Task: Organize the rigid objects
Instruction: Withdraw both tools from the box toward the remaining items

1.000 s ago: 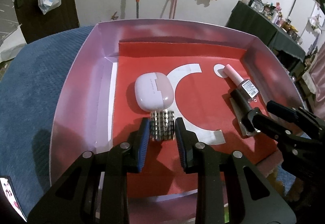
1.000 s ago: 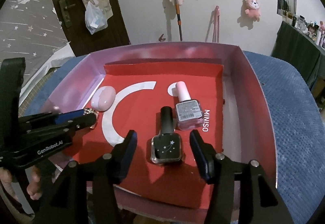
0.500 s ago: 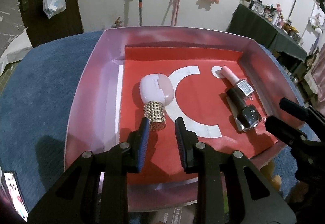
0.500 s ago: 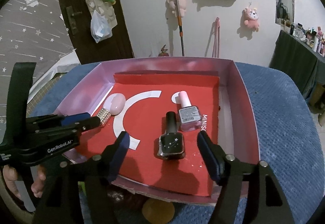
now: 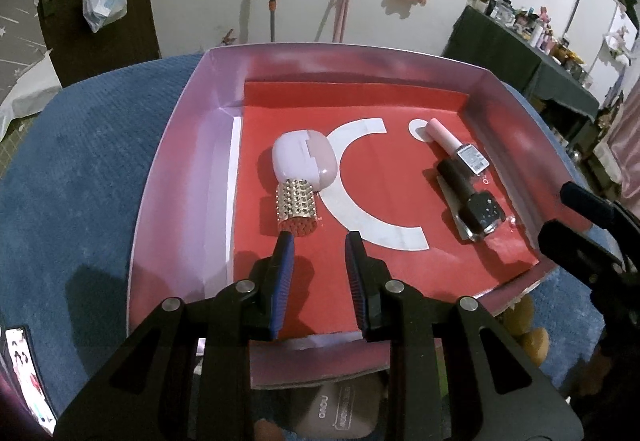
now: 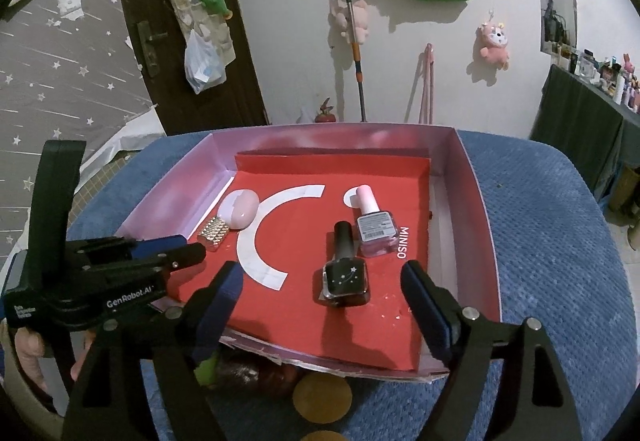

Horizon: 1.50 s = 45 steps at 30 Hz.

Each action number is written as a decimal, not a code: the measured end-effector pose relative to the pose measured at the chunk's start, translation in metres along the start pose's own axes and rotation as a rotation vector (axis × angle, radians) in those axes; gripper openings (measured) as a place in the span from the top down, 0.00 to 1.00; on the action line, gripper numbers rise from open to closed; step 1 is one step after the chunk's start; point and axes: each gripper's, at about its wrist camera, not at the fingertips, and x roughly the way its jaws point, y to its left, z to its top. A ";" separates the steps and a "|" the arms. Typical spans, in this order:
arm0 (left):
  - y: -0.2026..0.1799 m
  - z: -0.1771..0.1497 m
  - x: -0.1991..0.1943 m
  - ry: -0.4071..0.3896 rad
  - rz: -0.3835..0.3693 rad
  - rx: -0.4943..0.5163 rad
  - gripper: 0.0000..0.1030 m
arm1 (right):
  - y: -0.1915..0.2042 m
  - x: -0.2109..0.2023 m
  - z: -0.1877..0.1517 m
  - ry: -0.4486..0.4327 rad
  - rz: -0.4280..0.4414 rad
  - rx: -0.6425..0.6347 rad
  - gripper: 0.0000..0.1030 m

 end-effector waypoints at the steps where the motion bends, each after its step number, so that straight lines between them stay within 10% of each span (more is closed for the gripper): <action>1: 0.000 -0.001 -0.001 -0.002 -0.002 0.000 0.76 | 0.000 -0.001 0.000 -0.002 0.000 0.000 0.16; 3: 0.000 -0.002 -0.003 -0.008 -0.002 -0.001 0.72 | 0.001 -0.002 -0.001 -0.003 0.002 -0.001 0.15; 5: 0.000 -0.002 -0.005 -0.014 -0.010 0.002 0.25 | 0.001 -0.003 -0.001 -0.004 0.004 0.000 0.14; 6: -0.001 -0.003 -0.007 -0.024 -0.025 0.002 0.22 | 0.003 -0.003 0.000 -0.005 0.004 0.000 0.13; 26: -0.009 -0.011 -0.052 -0.166 0.033 0.042 0.00 | 0.011 -0.026 -0.007 -0.044 0.038 -0.009 0.00; 45: 0.001 -0.040 -0.084 -0.299 0.091 0.020 0.00 | 0.033 -0.059 -0.029 -0.167 0.029 -0.083 0.00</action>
